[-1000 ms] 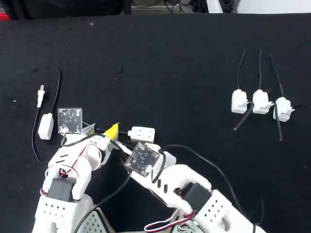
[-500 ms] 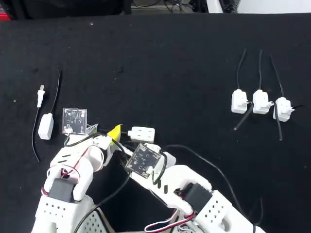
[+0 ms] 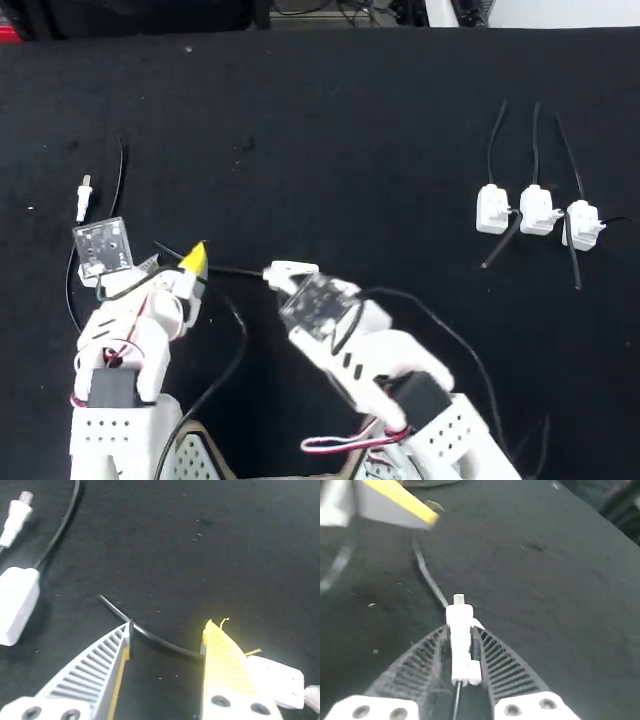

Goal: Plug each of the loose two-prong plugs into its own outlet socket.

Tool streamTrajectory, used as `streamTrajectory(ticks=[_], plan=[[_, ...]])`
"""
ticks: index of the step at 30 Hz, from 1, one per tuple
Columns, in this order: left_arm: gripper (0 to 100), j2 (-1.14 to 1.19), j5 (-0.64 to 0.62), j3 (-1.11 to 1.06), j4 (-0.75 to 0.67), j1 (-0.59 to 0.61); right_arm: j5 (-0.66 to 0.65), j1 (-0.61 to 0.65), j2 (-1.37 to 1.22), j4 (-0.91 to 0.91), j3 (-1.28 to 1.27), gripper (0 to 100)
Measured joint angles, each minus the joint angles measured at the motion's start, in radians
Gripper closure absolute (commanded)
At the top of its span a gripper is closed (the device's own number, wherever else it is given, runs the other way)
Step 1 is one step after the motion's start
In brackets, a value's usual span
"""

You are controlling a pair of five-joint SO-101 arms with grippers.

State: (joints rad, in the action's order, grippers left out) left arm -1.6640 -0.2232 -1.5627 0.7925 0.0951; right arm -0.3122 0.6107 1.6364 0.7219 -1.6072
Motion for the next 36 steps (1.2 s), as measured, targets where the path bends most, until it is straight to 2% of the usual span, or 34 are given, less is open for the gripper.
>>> streamTrajectory(ticks=[5, 10, 14, 21, 31, 36], plan=[[77, 0.0, -0.002, 0.0, 0.0, 0.034, 0.0, -0.101, -0.028, 0.094, 0.15, 98.8], [77, 0.0, -0.002, 0.0, 0.0, 0.031, 0.009, -0.123, -0.273, 0.117, 0.318, 98.8], [77, 0.0, -0.002, 0.0, 0.0, 0.031, 0.127, -0.123, -0.551, 0.166, 0.497, 98.8], [77, 0.0, -0.002, 0.0, 0.0, 0.031, 0.361, -0.123, -1.022, 0.379, 0.891, 98.7], [77, 0.0, -0.002, 0.0, 0.0, 0.031, 0.459, -0.123, -1.493, 0.672, 1.231, 98.8], [77, 0.0, -0.002, 0.0, 0.0, 0.012, 0.603, -0.123, -1.653, 0.753, 1.349, 98.8]])
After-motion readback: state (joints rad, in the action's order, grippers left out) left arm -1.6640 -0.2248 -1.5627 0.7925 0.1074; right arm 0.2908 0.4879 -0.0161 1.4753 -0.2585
